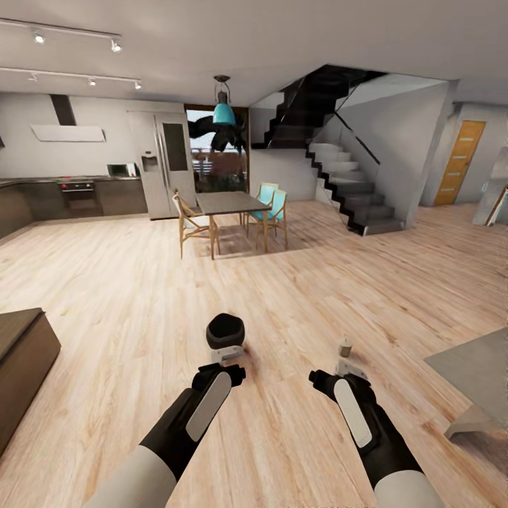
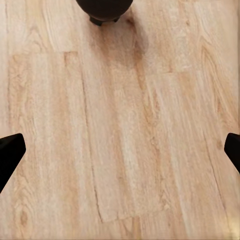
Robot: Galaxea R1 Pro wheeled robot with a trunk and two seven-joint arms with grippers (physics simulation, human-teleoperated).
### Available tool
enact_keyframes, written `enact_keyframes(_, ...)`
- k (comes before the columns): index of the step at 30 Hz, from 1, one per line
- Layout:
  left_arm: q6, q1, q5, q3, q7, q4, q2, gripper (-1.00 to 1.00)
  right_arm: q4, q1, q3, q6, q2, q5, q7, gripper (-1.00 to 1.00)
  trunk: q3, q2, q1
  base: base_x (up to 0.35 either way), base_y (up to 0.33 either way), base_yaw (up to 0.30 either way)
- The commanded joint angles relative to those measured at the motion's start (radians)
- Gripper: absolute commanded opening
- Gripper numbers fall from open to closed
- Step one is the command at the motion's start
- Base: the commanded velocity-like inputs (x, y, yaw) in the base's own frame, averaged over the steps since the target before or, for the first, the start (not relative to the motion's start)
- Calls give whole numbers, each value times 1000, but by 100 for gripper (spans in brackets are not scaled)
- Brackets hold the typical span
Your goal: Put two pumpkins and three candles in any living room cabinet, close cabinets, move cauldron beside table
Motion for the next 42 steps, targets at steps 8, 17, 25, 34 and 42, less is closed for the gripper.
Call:
enact_keyframes(8, 1, -1, 8, -1, 9, -1, 0, 100, 0, 2, -6, 2, 0, -13, -5, 100, -2, -1, 0, 95, -14, -18)
enact_keyframes(17, 2, -1, 10, -2, 9, -1, 0, 100, -3, 2, -9, 2, 1, -21, -6, 100, -2, -1, 0, 173, -98, 0)
enact_keyframes(25, 1, -1, 11, -2, 9, -1, 0, 100, -3, 2, -9, 5, 0, -22, -4, 100, -2, -1, 0, 10, -6, -126)
enact_keyframes(34, 2, -1, 12, 2, 9, -1, 0, 100, -1, 2, -9, 6, 1, -22, -4, 100, -2, -1, 0, 15, 2, -275)
enact_keyframes(42, 1, -1, 11, 2, 9, -1, 0, 100, -4, 2, -5, 6, 2, -22, -4, 100, -2, -1, 0, 264, 93, -132)
